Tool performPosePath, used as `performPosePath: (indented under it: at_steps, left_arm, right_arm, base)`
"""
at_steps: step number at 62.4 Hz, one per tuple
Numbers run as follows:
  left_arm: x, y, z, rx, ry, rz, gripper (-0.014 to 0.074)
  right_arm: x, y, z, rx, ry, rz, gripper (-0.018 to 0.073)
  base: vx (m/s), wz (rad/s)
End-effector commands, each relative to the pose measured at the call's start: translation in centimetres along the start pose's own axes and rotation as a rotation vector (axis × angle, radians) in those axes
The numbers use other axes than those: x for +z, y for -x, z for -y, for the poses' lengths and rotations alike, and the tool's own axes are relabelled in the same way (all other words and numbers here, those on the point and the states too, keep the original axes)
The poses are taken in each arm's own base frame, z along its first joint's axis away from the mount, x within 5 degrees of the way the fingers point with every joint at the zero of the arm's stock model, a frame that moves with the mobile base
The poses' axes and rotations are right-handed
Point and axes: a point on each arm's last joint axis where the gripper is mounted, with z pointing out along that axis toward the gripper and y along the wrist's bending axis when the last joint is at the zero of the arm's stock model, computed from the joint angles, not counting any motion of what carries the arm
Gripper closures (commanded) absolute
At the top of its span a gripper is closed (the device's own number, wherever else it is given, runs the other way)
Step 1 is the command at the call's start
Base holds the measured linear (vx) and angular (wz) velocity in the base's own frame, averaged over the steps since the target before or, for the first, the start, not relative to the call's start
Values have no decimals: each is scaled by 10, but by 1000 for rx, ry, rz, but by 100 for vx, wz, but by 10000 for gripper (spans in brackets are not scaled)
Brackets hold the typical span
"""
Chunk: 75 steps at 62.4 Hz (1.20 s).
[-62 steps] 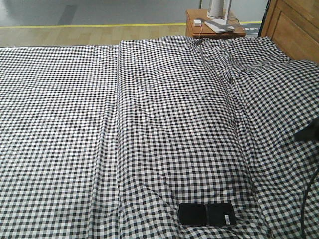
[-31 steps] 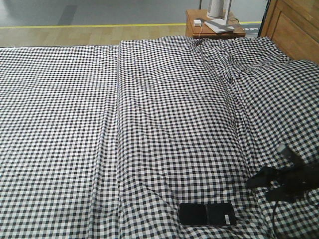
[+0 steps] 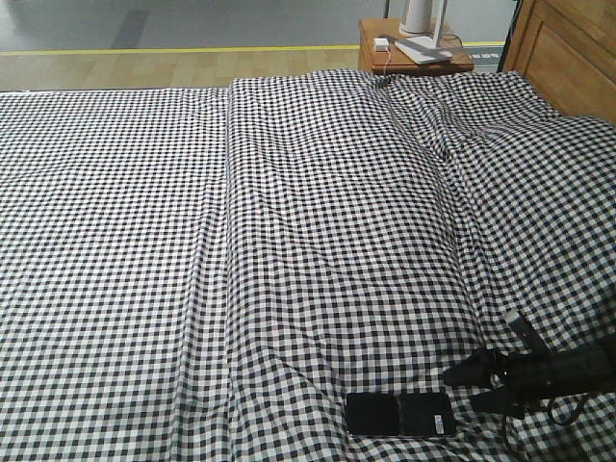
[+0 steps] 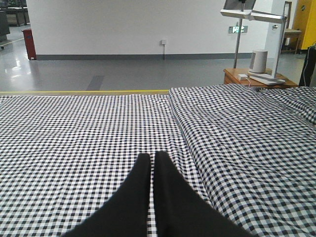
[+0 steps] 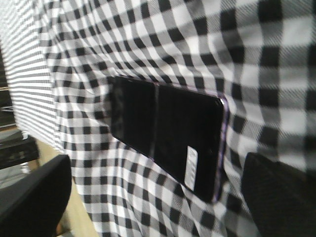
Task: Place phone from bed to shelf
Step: 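Lower the open right gripper over the black phone on the bed, then close the right gripper on the phone's edge and lift it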
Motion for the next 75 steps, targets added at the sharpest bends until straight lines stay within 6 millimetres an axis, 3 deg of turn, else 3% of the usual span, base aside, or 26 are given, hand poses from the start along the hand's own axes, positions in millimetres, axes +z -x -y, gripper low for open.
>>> performPosePath:
  at_steps: [1,15,51,75]
  left_arm:
    - [-3,14,-2,-14,10,107,595]
    - [-3,14,-2,-14,10,107,595]
    - [-3,14,-2,-14,10,107,595]
    - [-3,14,-2,-14,10,107,595]
  right_arm:
    - [-12,20,-17,-41,100,33,-91]
    - [-6,27,-8,-32,122,29,-84]
    - [23,7,11,35,248,20,-67]
    - [73,-1,-17,-65,251,-110,-43]
  base:
    - [0,0]
    - [0,0]
    - [0,0]
    - [0,0]
